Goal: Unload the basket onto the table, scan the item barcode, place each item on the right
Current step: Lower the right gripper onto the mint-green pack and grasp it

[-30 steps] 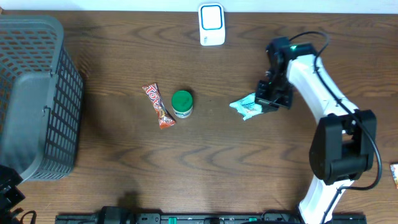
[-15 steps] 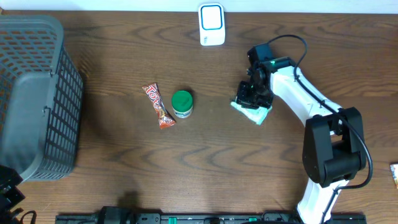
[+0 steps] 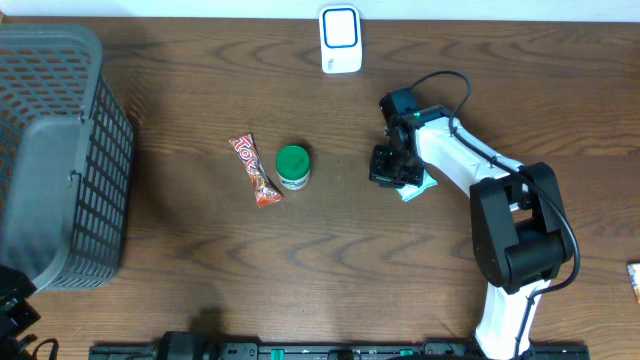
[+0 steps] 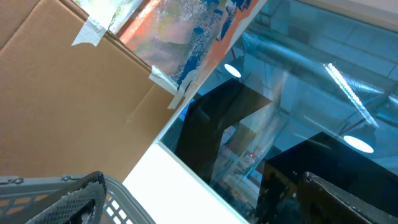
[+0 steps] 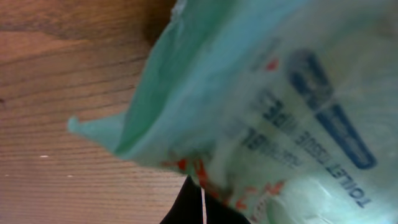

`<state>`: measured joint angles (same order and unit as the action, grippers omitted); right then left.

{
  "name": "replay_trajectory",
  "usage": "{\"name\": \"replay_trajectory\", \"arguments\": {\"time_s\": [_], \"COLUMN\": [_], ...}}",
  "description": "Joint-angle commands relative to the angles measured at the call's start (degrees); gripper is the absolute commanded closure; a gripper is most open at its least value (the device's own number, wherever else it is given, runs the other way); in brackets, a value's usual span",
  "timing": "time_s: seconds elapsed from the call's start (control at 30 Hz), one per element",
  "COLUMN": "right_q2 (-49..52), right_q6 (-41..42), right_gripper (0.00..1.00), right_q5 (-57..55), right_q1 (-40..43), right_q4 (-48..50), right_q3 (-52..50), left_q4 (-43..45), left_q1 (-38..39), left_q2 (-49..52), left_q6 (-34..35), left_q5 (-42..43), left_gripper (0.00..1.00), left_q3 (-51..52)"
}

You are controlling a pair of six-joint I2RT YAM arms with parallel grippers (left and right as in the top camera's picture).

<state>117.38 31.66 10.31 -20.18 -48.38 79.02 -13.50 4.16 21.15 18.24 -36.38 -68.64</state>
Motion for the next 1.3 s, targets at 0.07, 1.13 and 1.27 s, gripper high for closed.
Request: {"name": "replay_trajectory", "arguments": {"time_s": [0.07, 1.13, 1.27], "right_q2": [-3.4, 7.3, 0.6], "right_q6": [0.4, -0.5, -1.1], "right_gripper": [0.99, 0.99, 0.99], "right_q5": [-1.0, -8.2, -7.2], "right_q1": [-0.2, -0.1, -0.1], "right_q4": [-5.6, -3.5, -8.1], "right_q3": [5.6, 11.8, 16.6], "left_q4": [0.1, 0.1, 0.1], "left_q1": [-0.2, -0.2, -0.2], "left_q2": [-0.1, -0.1, -0.1], "left_q6": [0.5, 0.5, 0.5], "left_q5": [-0.1, -0.1, -0.1], "left_gripper": [0.02, 0.02, 0.02], "left_q3": [0.3, 0.3, 0.3]}}
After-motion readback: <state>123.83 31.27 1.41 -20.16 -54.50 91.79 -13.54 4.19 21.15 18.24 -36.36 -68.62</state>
